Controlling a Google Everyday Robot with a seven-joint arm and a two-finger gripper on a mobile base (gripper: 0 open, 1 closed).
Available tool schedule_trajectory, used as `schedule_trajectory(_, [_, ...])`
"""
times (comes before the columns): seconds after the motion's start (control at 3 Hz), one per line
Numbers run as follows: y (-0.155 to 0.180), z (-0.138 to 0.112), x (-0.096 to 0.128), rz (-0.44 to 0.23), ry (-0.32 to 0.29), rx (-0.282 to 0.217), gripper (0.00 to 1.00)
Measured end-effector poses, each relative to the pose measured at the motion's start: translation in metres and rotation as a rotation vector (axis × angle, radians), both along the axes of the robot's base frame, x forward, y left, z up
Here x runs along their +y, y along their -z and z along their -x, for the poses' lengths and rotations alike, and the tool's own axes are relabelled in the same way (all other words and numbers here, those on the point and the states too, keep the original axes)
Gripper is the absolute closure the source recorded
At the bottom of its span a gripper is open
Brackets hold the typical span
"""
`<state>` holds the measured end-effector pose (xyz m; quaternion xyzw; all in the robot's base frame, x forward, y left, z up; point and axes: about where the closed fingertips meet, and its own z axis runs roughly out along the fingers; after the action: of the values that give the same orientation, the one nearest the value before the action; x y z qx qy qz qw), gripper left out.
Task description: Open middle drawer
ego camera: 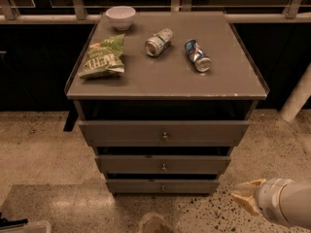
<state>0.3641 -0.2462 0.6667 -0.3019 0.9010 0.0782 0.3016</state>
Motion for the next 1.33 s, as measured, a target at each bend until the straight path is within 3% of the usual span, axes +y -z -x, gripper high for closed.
schedule_trajectory(0.33, [0.000,0.000,0.000,0.000,0.000,0.000,0.88])
schedule_trajectory(0.67, [0.003,-0.001,-0.001,-0.004,0.019,0.007,1.00])
schedule_trajectory(1.0, [0.037,0.001,-0.001,-0.012,0.066,0.011,1.00])
schedule_trajectory(1.33, [0.066,-0.023,-0.004,-0.056,0.130,-0.085,1.00])
